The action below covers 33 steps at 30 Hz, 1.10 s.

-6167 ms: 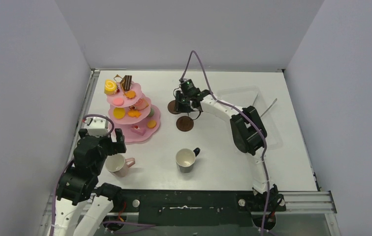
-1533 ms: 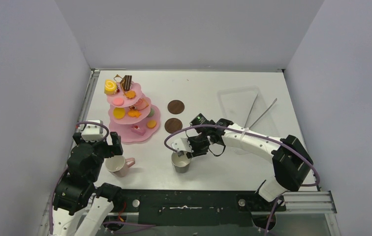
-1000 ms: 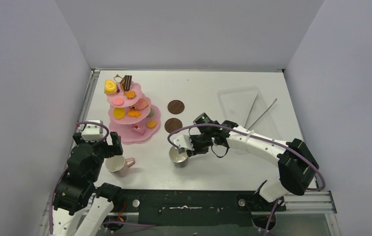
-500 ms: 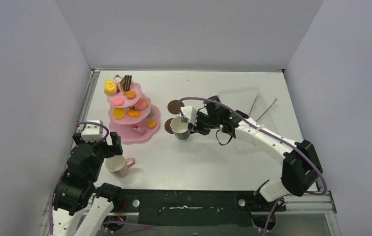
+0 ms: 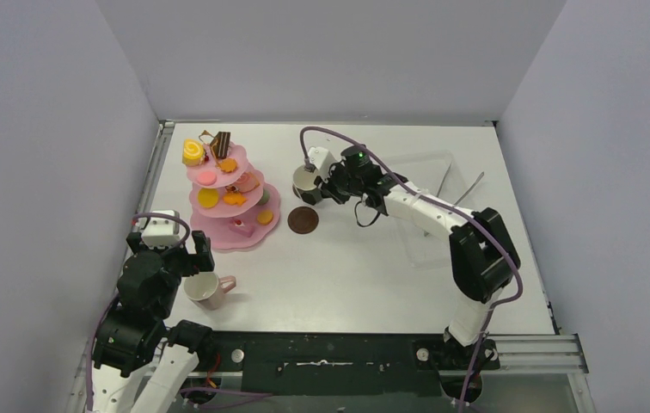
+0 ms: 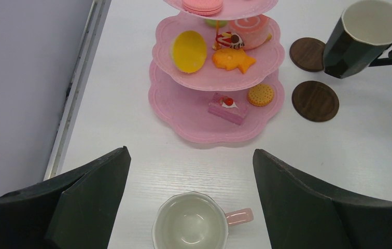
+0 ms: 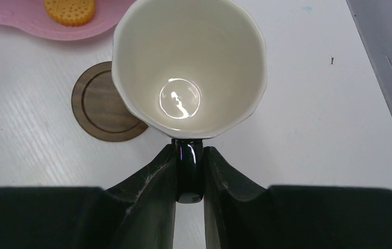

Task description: Serve the afternoon tea

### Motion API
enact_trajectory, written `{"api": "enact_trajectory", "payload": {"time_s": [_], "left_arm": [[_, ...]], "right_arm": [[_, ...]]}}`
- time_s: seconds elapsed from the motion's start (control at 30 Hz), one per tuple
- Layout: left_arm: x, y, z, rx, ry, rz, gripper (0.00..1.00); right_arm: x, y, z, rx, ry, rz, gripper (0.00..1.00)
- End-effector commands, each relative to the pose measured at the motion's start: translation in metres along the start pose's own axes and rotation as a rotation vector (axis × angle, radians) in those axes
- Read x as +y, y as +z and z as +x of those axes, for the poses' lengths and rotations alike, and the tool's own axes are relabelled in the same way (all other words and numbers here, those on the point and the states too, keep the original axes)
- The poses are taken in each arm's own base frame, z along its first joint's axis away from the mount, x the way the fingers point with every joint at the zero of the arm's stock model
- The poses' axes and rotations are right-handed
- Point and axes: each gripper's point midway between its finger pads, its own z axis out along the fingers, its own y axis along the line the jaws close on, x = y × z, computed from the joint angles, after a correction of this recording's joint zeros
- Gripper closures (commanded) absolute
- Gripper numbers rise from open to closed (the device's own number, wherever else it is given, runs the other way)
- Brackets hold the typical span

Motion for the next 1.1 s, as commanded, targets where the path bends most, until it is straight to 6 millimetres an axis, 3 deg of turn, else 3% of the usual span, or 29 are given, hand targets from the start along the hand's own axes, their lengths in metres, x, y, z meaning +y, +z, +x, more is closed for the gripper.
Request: {"api": "enact_trajectory", "payload": {"time_s": [0.0, 0.3, 0.47, 0.77, 1.0, 1.07], "left_arm": [[0.0, 0.001, -0.017, -0.067, -0.018, -0.003, 0.13], [-0.001, 0.002, -0.018, -0.071, -0.017, 0.002, 0.13], [-0.002, 0.004, -0.017, -0.063, -0.013, 0.005, 0.13], [-0.001, 0.004, -0.017, -0.064, -0.012, -0.002, 0.13], [-0.001, 0.006, -0.016, -0.059, -0.01, -0.003, 0.12], [-0.001, 0.006, -0.017, -0.058, -0.01, -0.005, 0.12]], "right_arm": [[-0.056, -0.005, -0.089, -0.271, -0.01, 0.181, 1.0], [-0.078, 0.027, -0.087, -0.302, 0.07, 0.203, 1.0], [-0.085, 0.04, -0.076, -0.281, 0.086, 0.196, 1.0], [-0.076, 0.057, -0.058, -0.27, 0.118, 0.117, 1.0], [-0.072, 0.06, -0.051, -0.254, 0.121, 0.096, 0.9], [-0.071, 0.059, -0.049, -0.248, 0.123, 0.092, 0.82]]}}
